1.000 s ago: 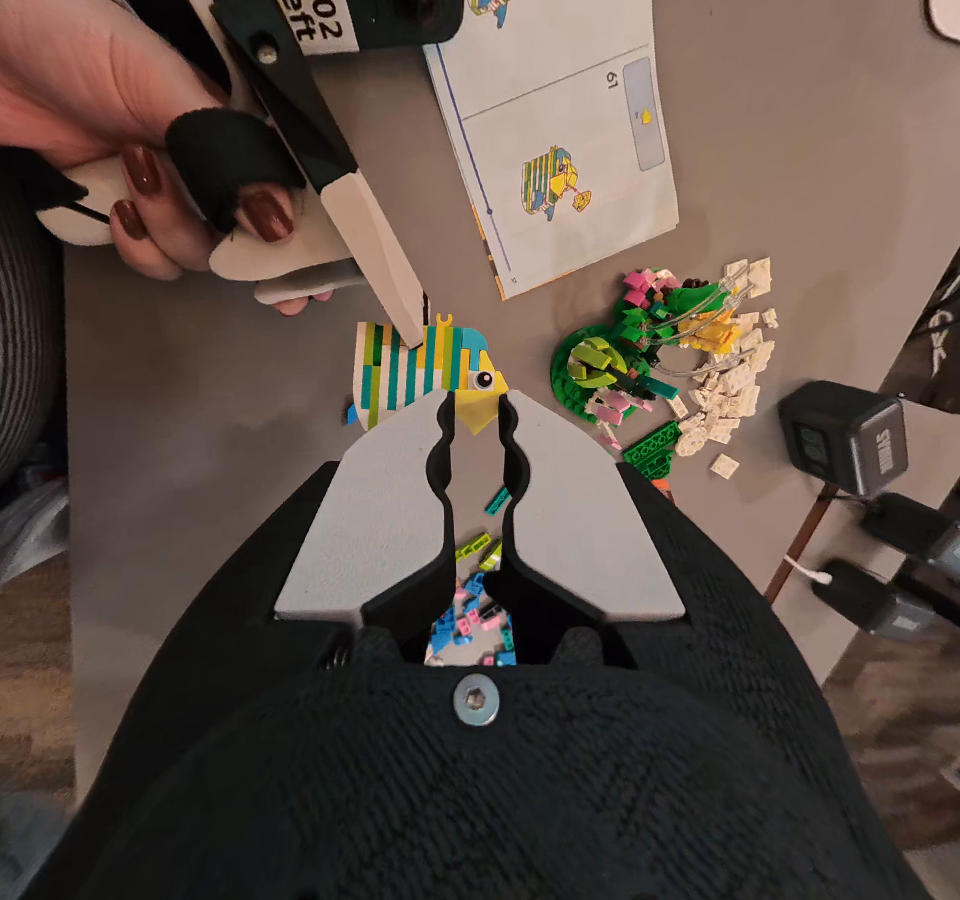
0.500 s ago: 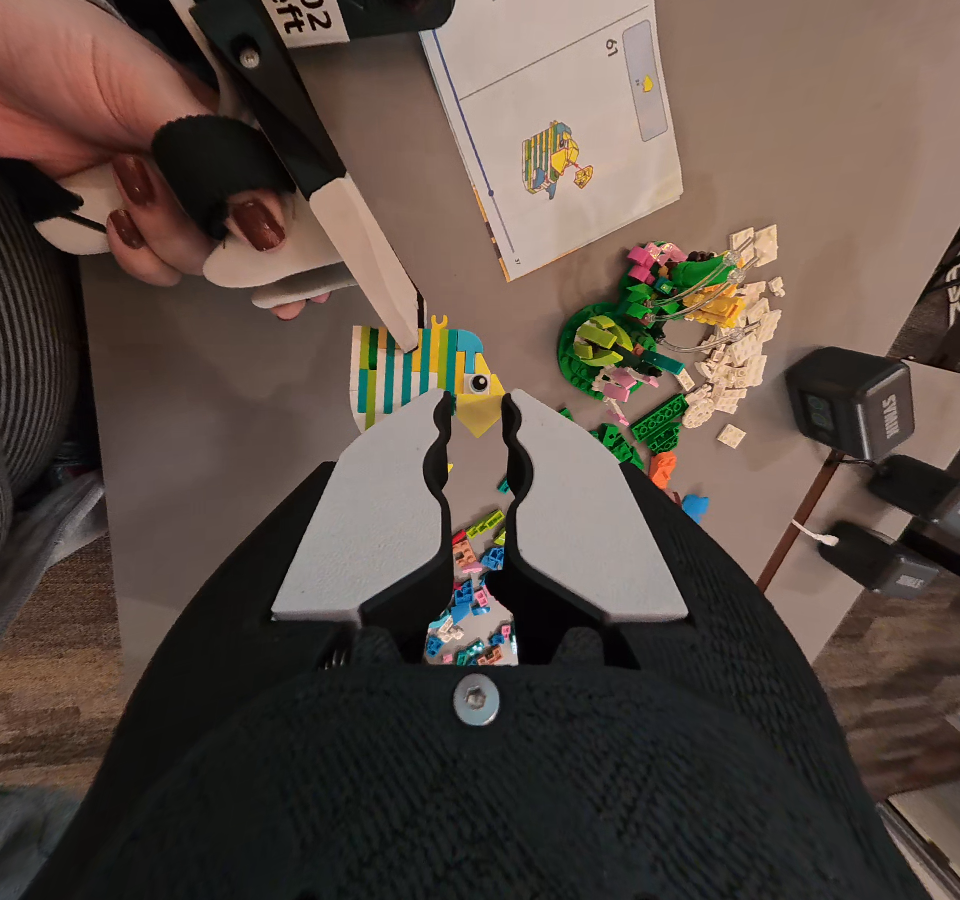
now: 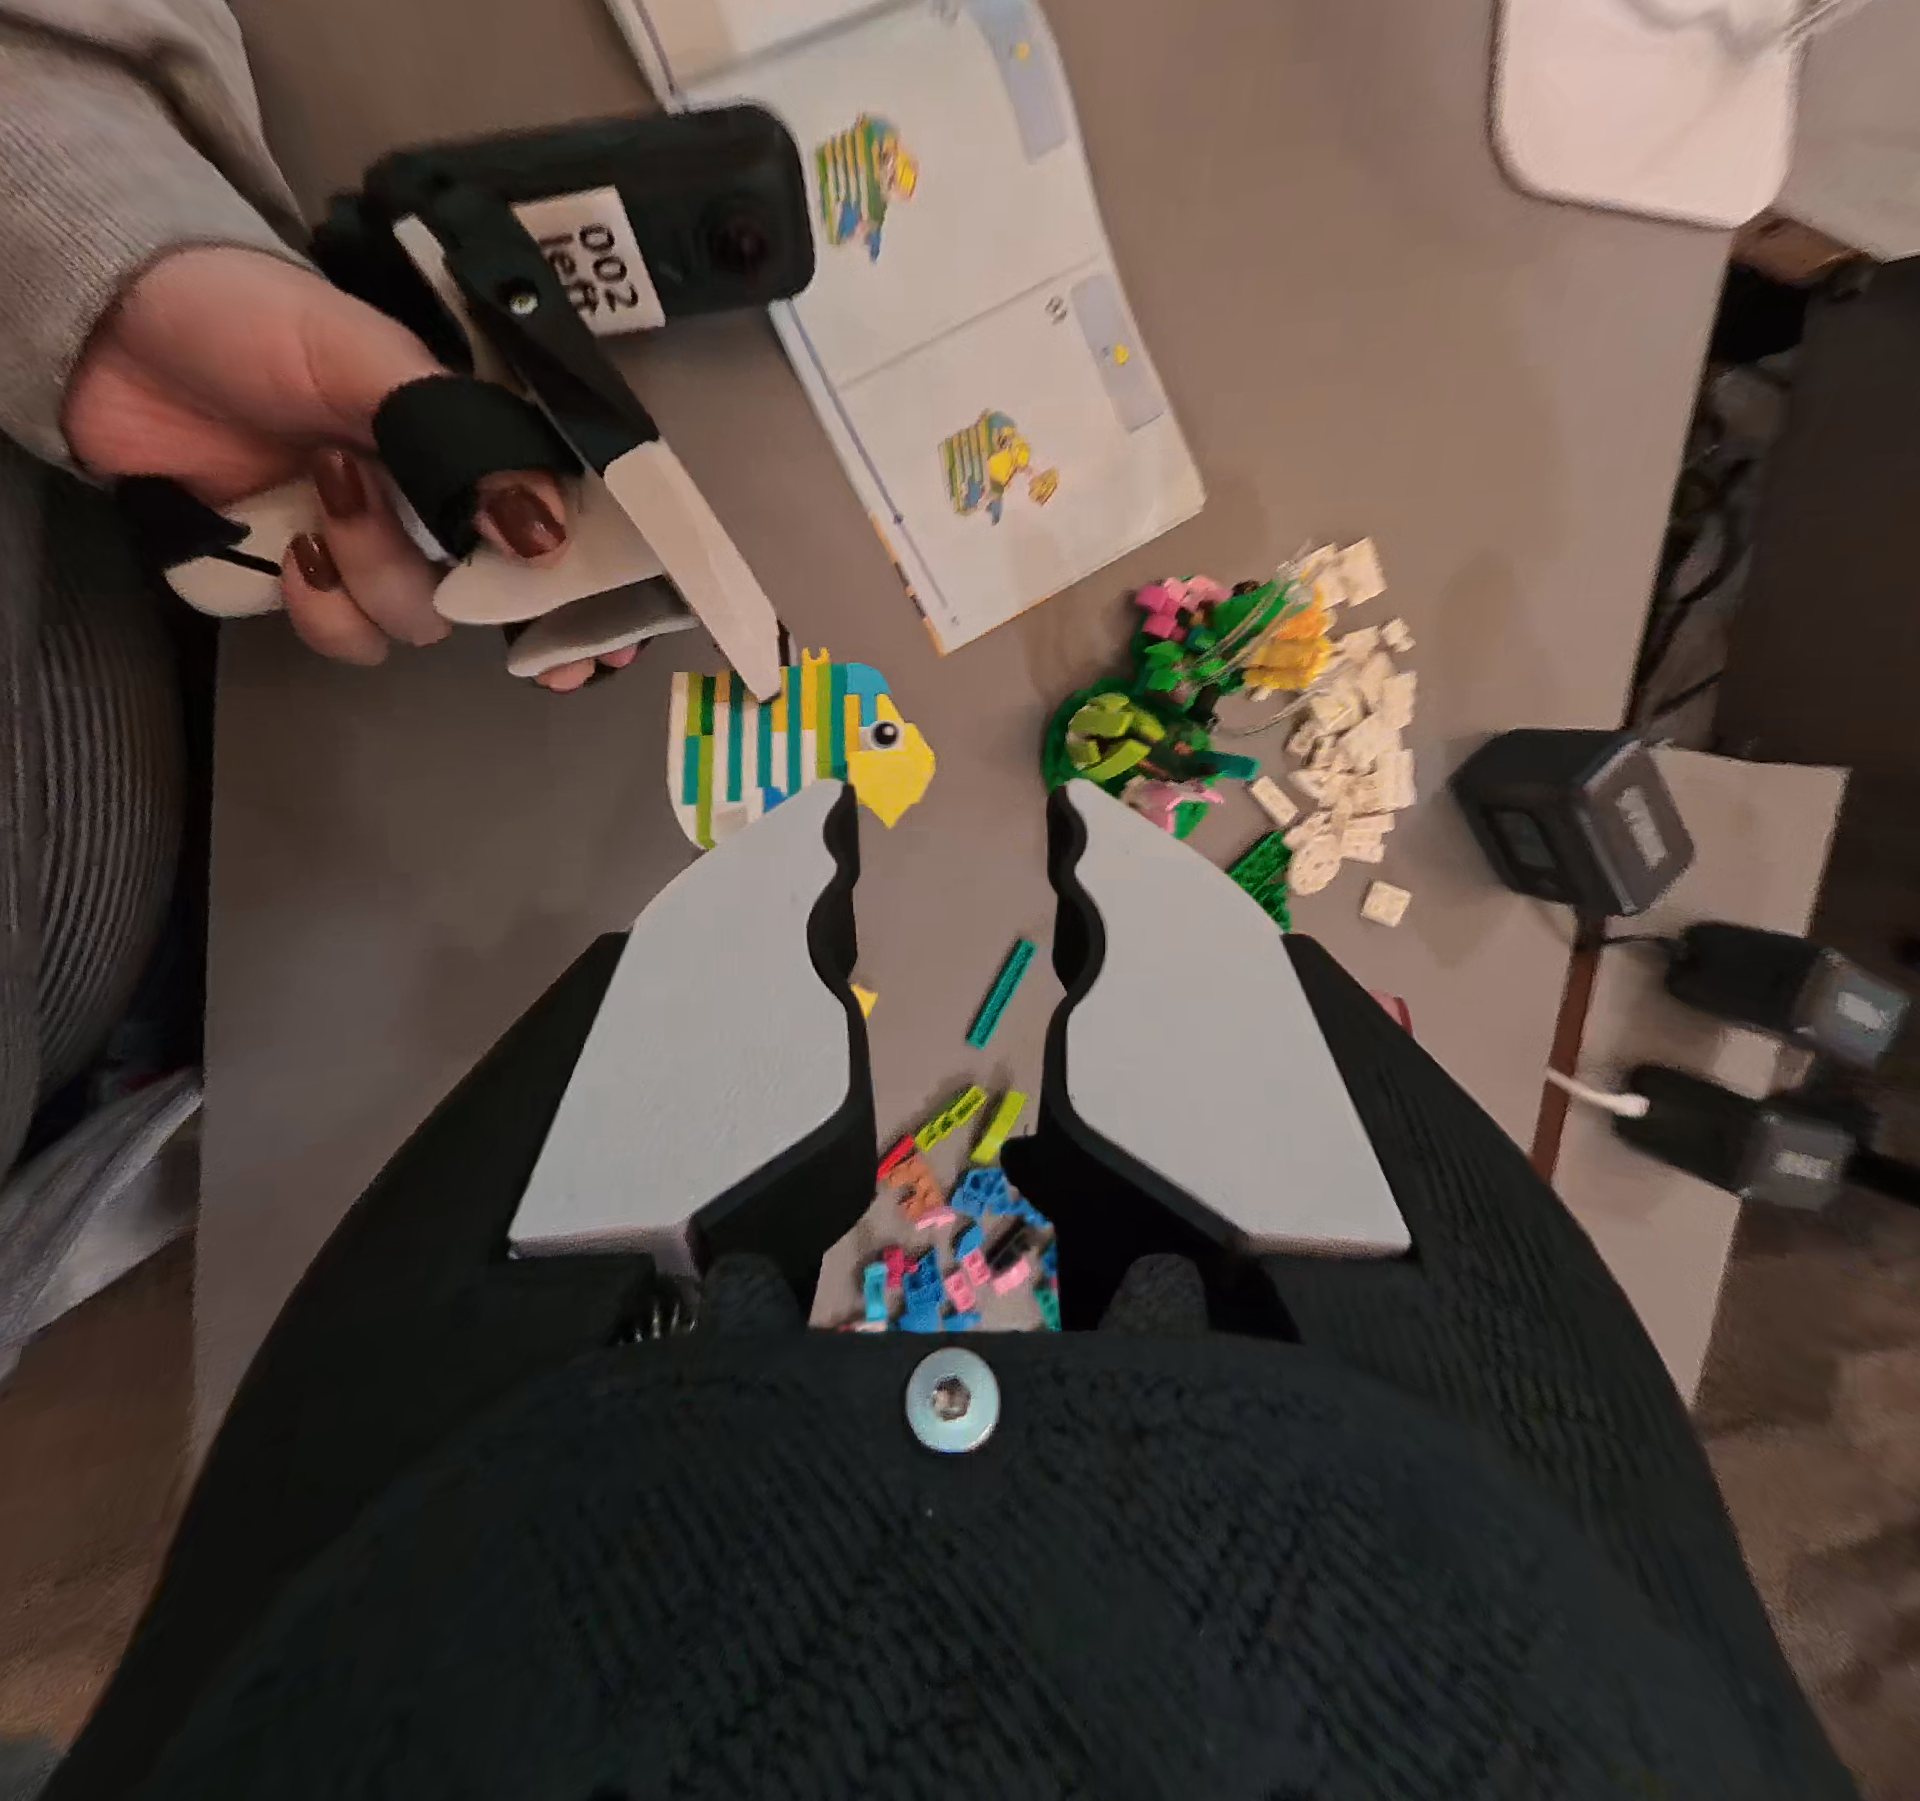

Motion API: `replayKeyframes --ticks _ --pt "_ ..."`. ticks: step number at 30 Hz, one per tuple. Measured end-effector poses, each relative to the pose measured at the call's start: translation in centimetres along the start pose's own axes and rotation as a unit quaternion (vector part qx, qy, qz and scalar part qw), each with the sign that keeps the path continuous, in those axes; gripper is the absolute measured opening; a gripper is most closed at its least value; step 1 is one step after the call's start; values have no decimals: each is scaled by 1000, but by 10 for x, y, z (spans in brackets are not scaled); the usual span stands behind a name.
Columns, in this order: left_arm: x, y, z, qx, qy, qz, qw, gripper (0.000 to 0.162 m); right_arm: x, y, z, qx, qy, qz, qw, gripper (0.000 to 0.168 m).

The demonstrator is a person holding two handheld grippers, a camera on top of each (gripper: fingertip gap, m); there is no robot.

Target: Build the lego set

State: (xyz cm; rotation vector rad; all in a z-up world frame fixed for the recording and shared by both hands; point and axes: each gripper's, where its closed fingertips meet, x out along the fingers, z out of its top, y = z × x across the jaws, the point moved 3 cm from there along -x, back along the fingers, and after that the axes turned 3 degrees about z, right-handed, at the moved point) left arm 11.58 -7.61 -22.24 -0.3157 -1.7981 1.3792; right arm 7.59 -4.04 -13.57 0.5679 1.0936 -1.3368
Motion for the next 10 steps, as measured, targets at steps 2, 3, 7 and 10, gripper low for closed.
replayKeyframes --ticks 2,3,7,10 --pt "0 -1 1 -8 1 -4 1000 7 -9 1 -3 -71 -44 -27 996 40" --pt "0 -2 1 -13 1 -7 1000 7 -11 4 -7 -119 -60 -43 990 47" --pt "1 -8 2 -29 11 -20 999 7 -9 20 -19 -311 -108 -157 931 55" --pt "3 -11 -1 -47 24 -26 998 7 2 27 -31 -413 -78 -241 875 57"
